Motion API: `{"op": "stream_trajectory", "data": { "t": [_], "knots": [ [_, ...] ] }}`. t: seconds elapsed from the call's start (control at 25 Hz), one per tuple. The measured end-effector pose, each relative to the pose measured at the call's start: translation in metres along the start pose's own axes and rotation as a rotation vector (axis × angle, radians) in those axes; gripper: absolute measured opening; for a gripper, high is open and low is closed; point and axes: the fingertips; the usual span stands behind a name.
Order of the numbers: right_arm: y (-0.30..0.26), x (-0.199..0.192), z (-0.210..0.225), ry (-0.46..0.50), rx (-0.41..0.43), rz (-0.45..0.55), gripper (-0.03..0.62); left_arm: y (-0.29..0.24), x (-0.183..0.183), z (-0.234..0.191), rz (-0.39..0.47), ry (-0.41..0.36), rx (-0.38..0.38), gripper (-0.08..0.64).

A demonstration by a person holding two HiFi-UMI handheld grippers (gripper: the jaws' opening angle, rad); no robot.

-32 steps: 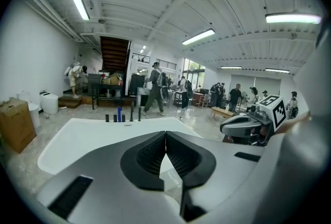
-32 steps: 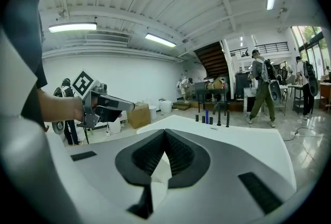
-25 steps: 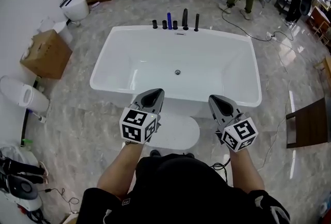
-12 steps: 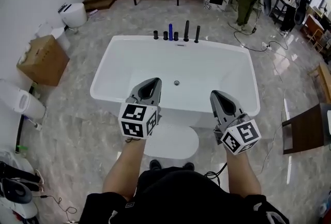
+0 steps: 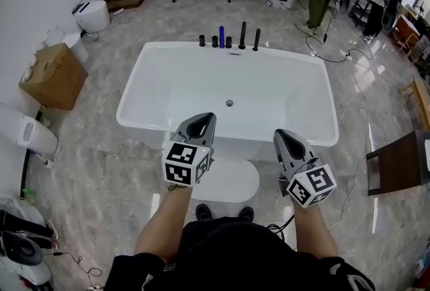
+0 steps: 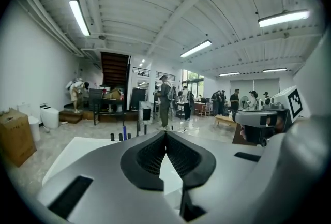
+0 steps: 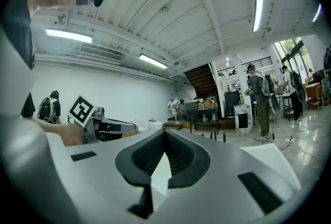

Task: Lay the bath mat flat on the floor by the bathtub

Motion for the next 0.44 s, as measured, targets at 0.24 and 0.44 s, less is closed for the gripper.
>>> {"op": "stream_trajectory", "data": {
  "t": [0.24,0.44],
  "knots": [
    [-0.002,-0.005,0.0,-0.022,0.0,-0.012,0.014,0.004,-0.009,-0.007,-0.026,0.017,0.005,0.011],
    [0.0,-0.01,0.001,-0.042,0.009,-0.015,0.014,0.006,-0.016,-0.004,-0.038,0.026,0.009,0.011]
  ]
}}
Point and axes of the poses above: the fingertips, and each gripper's own axes: y backward along the fingers, z to its right, x out of its top, and after that the axes turned 7 degrees about x, right-handed
